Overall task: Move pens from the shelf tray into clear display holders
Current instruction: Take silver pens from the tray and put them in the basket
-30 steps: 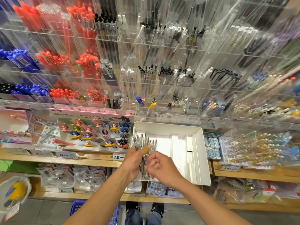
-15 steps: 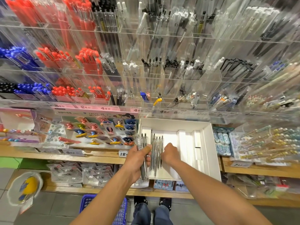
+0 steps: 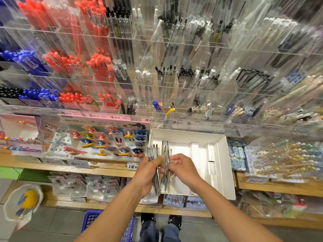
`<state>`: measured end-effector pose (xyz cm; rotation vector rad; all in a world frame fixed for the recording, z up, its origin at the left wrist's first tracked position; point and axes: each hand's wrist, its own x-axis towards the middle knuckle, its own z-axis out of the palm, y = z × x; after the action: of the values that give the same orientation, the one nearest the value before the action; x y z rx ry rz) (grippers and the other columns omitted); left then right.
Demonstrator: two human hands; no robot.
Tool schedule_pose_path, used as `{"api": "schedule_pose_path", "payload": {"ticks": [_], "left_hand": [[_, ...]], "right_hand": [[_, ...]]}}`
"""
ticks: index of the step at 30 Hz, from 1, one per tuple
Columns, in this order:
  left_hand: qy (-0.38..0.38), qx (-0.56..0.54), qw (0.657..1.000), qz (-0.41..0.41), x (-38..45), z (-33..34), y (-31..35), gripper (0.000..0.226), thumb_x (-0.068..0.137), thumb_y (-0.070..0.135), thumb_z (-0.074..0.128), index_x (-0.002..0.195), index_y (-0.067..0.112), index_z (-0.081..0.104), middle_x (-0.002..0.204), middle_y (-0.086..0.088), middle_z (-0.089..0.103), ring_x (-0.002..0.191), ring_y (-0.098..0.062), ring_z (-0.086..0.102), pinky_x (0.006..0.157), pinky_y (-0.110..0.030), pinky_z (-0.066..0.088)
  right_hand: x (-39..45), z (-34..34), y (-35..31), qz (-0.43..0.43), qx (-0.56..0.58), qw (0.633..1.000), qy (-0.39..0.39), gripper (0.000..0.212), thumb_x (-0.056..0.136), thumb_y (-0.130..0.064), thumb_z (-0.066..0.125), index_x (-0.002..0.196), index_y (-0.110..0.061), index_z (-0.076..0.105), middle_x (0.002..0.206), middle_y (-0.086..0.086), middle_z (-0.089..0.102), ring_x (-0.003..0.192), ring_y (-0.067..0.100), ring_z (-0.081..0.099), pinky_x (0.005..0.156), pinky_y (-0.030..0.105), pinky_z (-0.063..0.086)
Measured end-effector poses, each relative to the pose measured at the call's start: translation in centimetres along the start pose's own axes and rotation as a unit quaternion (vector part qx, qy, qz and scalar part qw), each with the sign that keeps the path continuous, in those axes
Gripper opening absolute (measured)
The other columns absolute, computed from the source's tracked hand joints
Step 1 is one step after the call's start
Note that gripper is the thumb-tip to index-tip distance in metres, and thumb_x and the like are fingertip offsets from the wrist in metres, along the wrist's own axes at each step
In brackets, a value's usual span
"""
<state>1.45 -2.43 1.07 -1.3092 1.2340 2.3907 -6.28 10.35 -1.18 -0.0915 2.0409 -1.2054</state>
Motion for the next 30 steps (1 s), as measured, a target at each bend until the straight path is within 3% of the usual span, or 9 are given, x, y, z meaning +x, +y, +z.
{"api": "schedule_pose_path", "payload": {"ticks": [2, 4, 6, 9, 12, 15, 19, 25, 30], "left_hand": [[-0.01, -0.015, 1.0, 0.005, 0.0, 0.1, 0.0, 0.061, 0.076, 0.029, 0.081, 0.124, 0.003, 0.053, 0.095, -0.01, 0.074, 0.079, -0.022, 0.071, 0.065, -0.036, 0.057], [-0.01, -0.019, 1.0, 0.003, -0.1, 0.1, 0.1, 0.101, 0.067, 0.032, 0.088, 0.147, 0.005, 0.033, 0.135, -0.02, 0.059, 0.118, -0.033, 0.062, 0.096, -0.049, 0.053], [-0.009, -0.014, 1.0, 0.0, -0.2, 0.1, 0.2, 0.117, 0.063, 0.032, 0.091, 0.154, 0.008, 0.021, 0.145, -0.023, 0.049, 0.126, -0.035, 0.056, 0.105, -0.053, 0.046], [-0.009, -0.023, 1.0, -0.017, -0.3, -0.1, 0.2, 0.071, 0.084, 0.011, 0.077, 0.142, 0.001, 0.038, 0.114, -0.024, 0.068, 0.089, -0.032, 0.071, 0.067, -0.042, 0.06], [-0.002, -0.01, 1.0, 0.0, -0.3, -0.3, 0.3, 0.012, 0.092, 0.001, 0.061, 0.103, 0.003, 0.059, 0.07, -0.008, 0.069, 0.052, -0.016, 0.064, 0.045, -0.027, 0.05], [0.006, -0.034, 0.999, 0.0, -0.3, -0.4, 0.3, 0.008, 0.093, -0.001, 0.056, 0.099, 0.004, 0.058, 0.059, -0.002, 0.062, 0.047, -0.012, 0.054, 0.041, -0.024, 0.046], [0.003, -0.046, 0.999, -0.017, -0.3, -0.9, 0.4, 0.01, 0.093, -0.002, 0.055, 0.103, 0.0, 0.056, 0.065, -0.006, 0.06, 0.051, -0.014, 0.055, 0.043, -0.024, 0.048], [-0.019, -0.045, 0.999, -0.019, -0.5, -1.2, 0.5, 0.009, 0.094, -0.001, 0.056, 0.103, 0.0, 0.057, 0.07, -0.008, 0.062, 0.054, -0.016, 0.057, 0.046, -0.025, 0.05], [-0.021, -0.057, 0.998, -0.021, -0.5, -1.1, 0.4, 0.008, 0.092, 0.001, 0.062, 0.1, 0.002, 0.062, 0.07, -0.008, 0.064, 0.055, -0.017, 0.058, 0.047, -0.025, 0.051]], "right_hand": [[-1.9, 0.3, -0.8, -0.034, 0.029, 0.999, -0.022, 0.025, 0.079, -0.03, 0.074, 0.099, -0.027, 0.06, 0.091, -0.003, 0.069, 0.082, 0.009, 0.067, 0.065, 0.021, 0.049], [-3.2, 1.0, -1.1, -0.063, 0.025, 0.997, -0.029, 0.022, 0.08, -0.025, 0.074, 0.097, -0.021, 0.061, 0.086, -0.002, 0.068, 0.073, 0.008, 0.064, 0.064, 0.024, 0.053], [-3.8, 1.6, -1.0, -0.085, 0.021, 0.995, -0.037, 0.021, 0.08, -0.022, 0.076, 0.091, -0.015, 0.06, 0.078, -0.002, 0.065, 0.067, 0.009, 0.061, 0.066, 0.028, 0.054], [-3.6, 1.3, -0.7, -0.085, 0.064, 0.993, -0.06, 0.019, 0.082, -0.024, 0.077, 0.09, -0.013, 0.063, 0.074, -0.002, 0.068, 0.064, 0.013, 0.067, 0.06, 0.025, 0.054], [-1.4, 0.5, 0.5, -0.045, 0.084, 0.995, -0.034, 0.003, 0.093, -0.018, 0.063, 0.092, -0.016, 0.063, 0.079, 0.004, 0.071, 0.062, 0.013, 0.067, 0.055, 0.018, 0.05], [2.1, 0.4, 2.5, 0.045, -0.062, 0.997, 0.03, 0.005, 0.094, -0.018, 0.058, 0.091, -0.022, 0.056, 0.09, -0.001, 0.065, 0.072, 0.012, 0.067, 0.055, 0.017, 0.047], [5.6, 1.6, 4.6, 0.078, -0.211, 0.973, 0.05, 0.013, 0.09, -0.017, 0.058, 0.082, -0.017, 0.048, 0.08, -0.002, 0.052, 0.071, 0.016, 0.05, 0.066, 0.026, 0.038], [7.0, 3.1, 5.2, 0.103, -0.321, 0.938, 0.077, 0.02, 0.091, -0.02, 0.059, 0.104, -0.01, 0.048, 0.095, 0.006, 0.058, 0.088, 0.024, 0.062, 0.065, 0.029, 0.043], [6.8, 1.4, 4.7, 0.105, -0.278, 0.951, 0.085, 0.016, 0.088, -0.02, 0.062, 0.084, -0.01, 0.051, 0.067, -0.001, 0.051, 0.056, 0.012, 0.049, 0.045, 0.022, 0.033]]}}
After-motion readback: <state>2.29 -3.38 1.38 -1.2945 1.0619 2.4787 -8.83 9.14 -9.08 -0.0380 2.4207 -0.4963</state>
